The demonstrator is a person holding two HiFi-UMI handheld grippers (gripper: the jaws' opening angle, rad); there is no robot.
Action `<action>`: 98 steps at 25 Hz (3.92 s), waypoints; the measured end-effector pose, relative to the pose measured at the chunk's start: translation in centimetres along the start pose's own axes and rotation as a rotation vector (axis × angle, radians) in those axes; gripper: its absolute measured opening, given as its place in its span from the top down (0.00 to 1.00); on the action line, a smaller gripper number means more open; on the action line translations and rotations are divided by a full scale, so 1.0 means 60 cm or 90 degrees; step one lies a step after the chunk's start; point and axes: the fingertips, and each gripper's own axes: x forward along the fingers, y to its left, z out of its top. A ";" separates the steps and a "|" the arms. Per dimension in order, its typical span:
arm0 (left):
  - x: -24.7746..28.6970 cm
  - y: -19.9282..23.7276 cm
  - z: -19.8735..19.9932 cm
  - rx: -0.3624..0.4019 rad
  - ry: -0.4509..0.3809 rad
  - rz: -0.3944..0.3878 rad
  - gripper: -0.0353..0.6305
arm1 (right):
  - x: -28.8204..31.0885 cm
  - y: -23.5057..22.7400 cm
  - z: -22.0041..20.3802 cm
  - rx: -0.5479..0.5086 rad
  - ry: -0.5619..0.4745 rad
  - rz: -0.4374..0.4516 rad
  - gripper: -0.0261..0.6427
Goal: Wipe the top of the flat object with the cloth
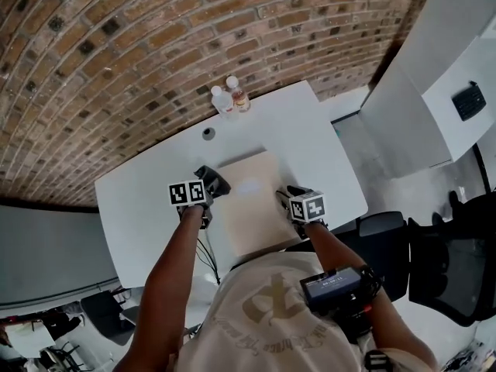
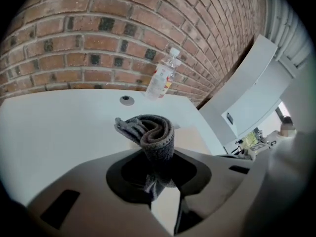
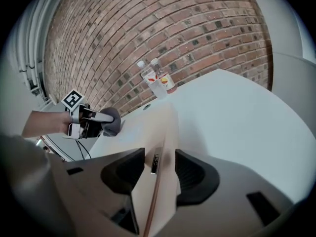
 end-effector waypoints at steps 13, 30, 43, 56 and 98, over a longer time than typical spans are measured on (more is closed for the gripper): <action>0.121 -0.305 -0.003 0.144 0.073 -0.175 0.79 | 0.008 0.008 -0.004 -0.037 0.025 0.085 0.66; 0.156 -0.253 -0.046 0.283 0.198 -0.006 0.79 | 0.008 0.003 -0.010 -0.050 0.032 0.096 0.65; 0.025 -0.052 -0.088 0.191 0.162 0.063 0.79 | 0.005 0.001 -0.009 -0.041 0.024 0.058 0.66; -0.044 0.004 -0.108 0.073 0.098 0.073 0.79 | 0.006 0.011 -0.007 -0.006 0.019 0.061 0.68; 0.072 -0.189 -0.136 0.261 0.215 -0.045 0.79 | -0.041 0.016 -0.075 -0.005 0.053 0.073 0.69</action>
